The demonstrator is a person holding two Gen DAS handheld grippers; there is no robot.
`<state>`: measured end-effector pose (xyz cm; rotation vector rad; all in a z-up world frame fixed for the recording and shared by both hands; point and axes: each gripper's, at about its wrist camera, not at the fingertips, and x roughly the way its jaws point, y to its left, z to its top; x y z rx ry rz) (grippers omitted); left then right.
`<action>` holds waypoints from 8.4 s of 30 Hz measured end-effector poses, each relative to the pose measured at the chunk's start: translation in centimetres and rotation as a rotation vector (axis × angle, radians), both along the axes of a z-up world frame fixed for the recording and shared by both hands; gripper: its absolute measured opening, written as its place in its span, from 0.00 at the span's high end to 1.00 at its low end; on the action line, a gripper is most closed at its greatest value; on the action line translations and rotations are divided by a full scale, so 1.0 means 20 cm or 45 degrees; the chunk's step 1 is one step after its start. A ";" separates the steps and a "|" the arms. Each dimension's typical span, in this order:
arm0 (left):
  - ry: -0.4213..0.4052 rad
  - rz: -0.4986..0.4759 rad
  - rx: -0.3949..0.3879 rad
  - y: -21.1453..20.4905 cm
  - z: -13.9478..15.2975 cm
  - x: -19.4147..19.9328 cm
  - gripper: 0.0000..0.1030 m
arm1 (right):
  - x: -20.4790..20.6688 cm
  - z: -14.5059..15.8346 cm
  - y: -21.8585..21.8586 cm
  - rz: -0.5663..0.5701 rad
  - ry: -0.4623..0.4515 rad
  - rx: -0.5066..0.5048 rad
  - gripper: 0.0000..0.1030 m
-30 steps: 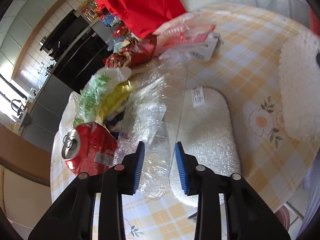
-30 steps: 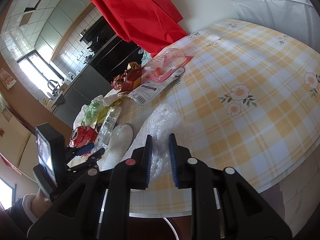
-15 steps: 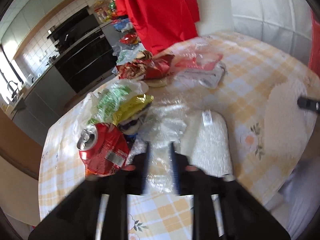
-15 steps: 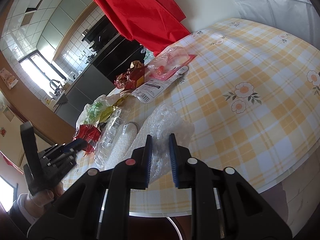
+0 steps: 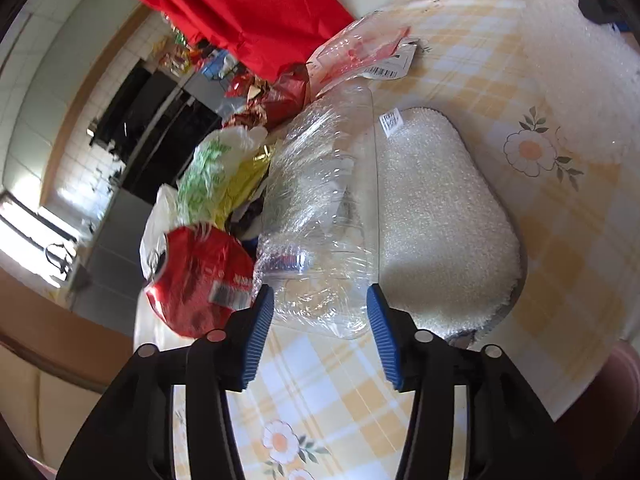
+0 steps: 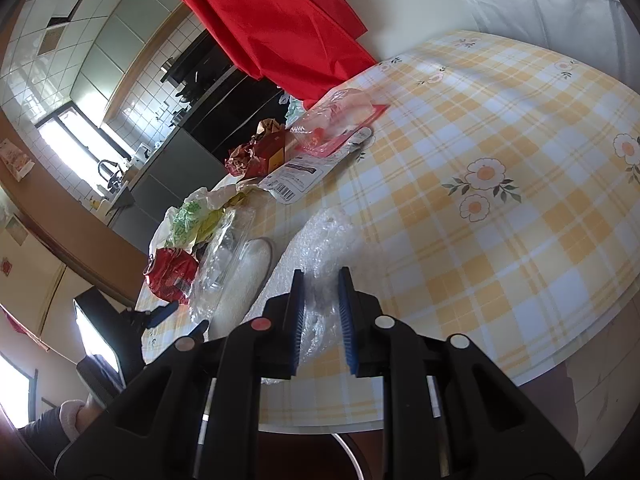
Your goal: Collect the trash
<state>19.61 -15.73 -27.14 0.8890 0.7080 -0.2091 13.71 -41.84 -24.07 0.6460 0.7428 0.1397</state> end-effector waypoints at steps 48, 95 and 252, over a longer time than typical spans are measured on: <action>-0.100 0.000 -0.520 0.24 0.43 0.01 0.85 | 0.06 0.08 0.06 0.028 -0.006 -0.048 0.81; 0.445 0.217 -1.035 0.55 0.43 -0.83 0.56 | -0.57 0.57 0.54 0.256 -0.154 -0.317 0.81; 0.381 0.251 -1.058 0.58 0.41 -0.83 0.93 | -0.38 0.44 0.65 0.356 -0.184 -0.465 0.34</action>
